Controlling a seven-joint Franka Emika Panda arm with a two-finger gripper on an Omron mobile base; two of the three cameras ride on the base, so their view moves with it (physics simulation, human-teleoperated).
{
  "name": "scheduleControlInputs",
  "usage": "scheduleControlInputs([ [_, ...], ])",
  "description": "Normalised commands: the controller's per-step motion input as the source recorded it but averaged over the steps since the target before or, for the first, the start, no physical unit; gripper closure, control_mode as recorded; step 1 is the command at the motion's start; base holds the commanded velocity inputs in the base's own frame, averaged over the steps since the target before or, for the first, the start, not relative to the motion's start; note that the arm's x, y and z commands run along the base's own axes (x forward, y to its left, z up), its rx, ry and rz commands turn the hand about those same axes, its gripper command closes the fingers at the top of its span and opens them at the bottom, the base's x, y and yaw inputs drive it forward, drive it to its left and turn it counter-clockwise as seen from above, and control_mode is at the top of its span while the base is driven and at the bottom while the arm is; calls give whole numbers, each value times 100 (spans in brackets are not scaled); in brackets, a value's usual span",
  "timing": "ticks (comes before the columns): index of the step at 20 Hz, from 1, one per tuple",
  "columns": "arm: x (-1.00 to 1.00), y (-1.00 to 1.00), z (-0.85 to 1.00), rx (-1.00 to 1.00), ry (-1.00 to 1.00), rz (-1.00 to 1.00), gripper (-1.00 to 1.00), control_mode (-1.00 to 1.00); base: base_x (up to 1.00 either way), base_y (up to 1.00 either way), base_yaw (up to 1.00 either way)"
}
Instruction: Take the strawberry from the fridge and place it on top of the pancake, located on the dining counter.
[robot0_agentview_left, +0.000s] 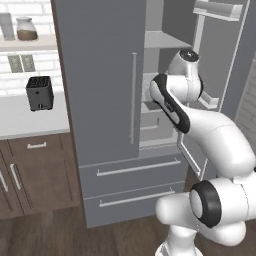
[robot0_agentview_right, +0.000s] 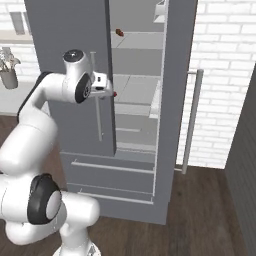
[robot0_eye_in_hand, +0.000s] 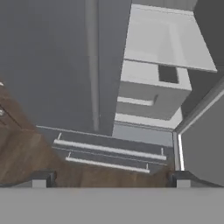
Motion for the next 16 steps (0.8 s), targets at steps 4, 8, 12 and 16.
scheduleControlInputs([
  [4,29,54,0,18,-30,-27,-100,-100,0,0,0],
  [8,81,11,28,11,5,2,-100,-100,0,0,0],
  [12,89,8,39,10,10,4,-100,-100,0,0,0],
  [16,54,43,13,0,1,-5,-100,-100,0,0,0],
])
